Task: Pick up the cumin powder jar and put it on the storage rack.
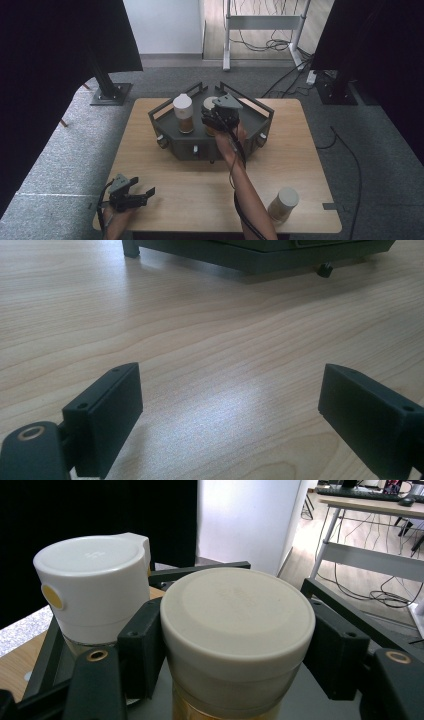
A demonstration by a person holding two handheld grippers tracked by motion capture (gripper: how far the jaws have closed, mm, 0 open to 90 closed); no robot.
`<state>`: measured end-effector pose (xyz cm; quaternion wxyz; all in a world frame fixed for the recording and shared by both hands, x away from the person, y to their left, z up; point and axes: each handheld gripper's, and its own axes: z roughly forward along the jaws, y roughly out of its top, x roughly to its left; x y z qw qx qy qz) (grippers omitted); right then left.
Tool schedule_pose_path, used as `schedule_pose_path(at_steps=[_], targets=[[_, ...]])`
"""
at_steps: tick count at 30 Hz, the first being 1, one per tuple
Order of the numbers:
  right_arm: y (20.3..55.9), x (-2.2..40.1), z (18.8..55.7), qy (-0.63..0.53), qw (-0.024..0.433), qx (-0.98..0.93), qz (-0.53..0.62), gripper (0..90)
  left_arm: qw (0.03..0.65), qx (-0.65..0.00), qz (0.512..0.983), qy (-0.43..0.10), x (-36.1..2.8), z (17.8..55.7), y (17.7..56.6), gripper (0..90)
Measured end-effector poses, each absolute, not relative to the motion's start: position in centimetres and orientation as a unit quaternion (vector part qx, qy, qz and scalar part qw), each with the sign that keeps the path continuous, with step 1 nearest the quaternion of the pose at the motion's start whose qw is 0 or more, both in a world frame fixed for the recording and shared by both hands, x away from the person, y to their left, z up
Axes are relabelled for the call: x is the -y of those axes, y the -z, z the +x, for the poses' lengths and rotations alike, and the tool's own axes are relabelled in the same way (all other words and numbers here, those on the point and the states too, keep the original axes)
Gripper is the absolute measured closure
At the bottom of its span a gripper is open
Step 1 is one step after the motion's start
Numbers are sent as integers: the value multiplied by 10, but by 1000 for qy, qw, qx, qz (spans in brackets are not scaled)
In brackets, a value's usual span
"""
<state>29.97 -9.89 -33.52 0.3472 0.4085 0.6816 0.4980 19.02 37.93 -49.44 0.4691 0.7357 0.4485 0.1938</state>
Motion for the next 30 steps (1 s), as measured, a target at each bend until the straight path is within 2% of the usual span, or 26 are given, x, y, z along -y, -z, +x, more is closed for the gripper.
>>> schedule_pose_path(at_steps=[5,14,30], targets=[[335,98,301,-495,345,-684,410,292,470,-449,735,-193,-380,190,495,106],[332,101,305,-498,335,-685,414,104,469,-448,736,-194,-379,190,494,106],[327,103,300,-501,337,-682,412,100,469,-448,737,-192,-380,191,494,106]])
